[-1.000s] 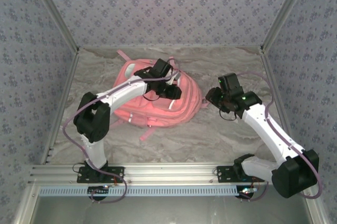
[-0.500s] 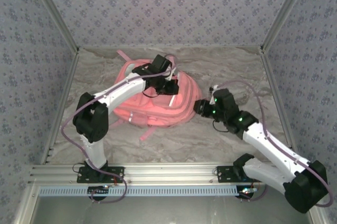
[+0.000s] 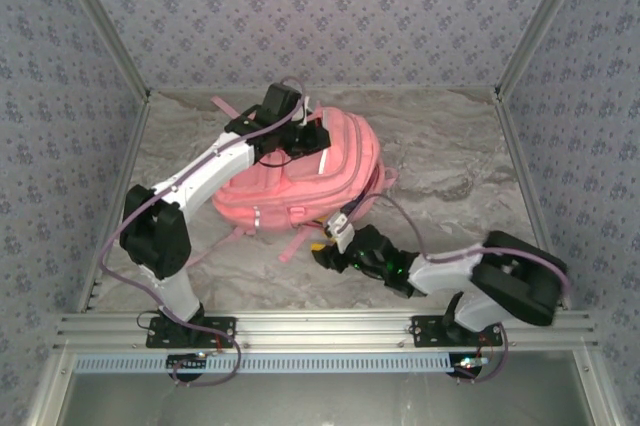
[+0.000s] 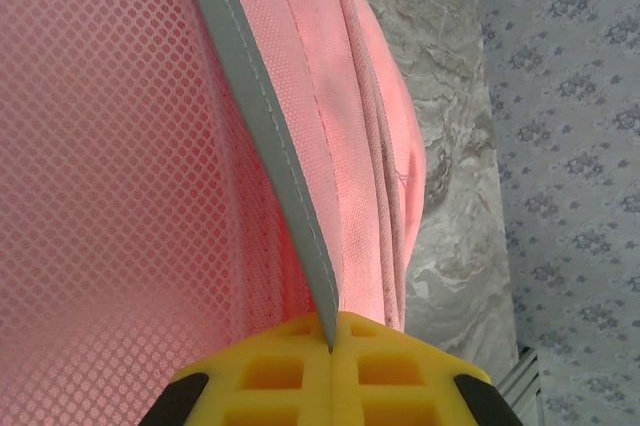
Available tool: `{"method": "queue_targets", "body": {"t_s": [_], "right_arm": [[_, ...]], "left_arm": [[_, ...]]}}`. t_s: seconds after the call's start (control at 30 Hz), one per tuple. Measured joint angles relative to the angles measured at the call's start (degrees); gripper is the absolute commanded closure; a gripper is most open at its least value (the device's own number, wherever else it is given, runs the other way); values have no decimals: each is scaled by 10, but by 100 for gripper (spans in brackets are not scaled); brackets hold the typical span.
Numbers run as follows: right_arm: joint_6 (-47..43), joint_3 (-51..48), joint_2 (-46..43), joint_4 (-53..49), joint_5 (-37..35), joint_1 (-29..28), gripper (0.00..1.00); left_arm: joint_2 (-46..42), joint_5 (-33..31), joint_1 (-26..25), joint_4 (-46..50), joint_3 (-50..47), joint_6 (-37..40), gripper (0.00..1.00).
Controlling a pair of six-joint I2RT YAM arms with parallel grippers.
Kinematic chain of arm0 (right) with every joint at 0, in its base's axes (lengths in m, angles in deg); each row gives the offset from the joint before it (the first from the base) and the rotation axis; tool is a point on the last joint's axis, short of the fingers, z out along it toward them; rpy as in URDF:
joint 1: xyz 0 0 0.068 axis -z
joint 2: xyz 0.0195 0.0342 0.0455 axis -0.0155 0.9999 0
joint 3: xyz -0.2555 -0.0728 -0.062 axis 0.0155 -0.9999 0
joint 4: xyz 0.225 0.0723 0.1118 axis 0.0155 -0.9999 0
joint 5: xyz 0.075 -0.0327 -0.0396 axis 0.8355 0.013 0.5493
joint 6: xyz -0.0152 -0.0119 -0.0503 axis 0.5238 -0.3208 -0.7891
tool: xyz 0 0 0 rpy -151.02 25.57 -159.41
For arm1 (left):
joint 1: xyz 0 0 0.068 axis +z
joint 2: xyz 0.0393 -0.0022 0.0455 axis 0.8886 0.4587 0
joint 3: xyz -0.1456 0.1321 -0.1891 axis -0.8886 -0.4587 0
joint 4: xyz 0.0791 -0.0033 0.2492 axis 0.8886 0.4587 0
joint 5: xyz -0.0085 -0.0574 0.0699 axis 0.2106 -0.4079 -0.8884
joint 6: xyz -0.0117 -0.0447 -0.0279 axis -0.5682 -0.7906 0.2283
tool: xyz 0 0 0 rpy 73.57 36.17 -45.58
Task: Pack the student bag
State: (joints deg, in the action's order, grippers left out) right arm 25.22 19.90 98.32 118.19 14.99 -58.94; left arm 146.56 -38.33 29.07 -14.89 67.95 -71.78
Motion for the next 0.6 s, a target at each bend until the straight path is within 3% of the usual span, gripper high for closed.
{"method": "queue_targets", "body": {"t_s": [0.1,0.23,0.6], "right_arm": [[-42,-7,108,133,-28,-15,50],[-97,-1,205,218,-65,-46,48],[-138,61,276,291,-182,-72,46]], "left_arm": [[0,0,2,-4,0,-13,100],[0,3,5,-12,0,-28,100],[0,12,10,-30,-4,-50,100]]}}
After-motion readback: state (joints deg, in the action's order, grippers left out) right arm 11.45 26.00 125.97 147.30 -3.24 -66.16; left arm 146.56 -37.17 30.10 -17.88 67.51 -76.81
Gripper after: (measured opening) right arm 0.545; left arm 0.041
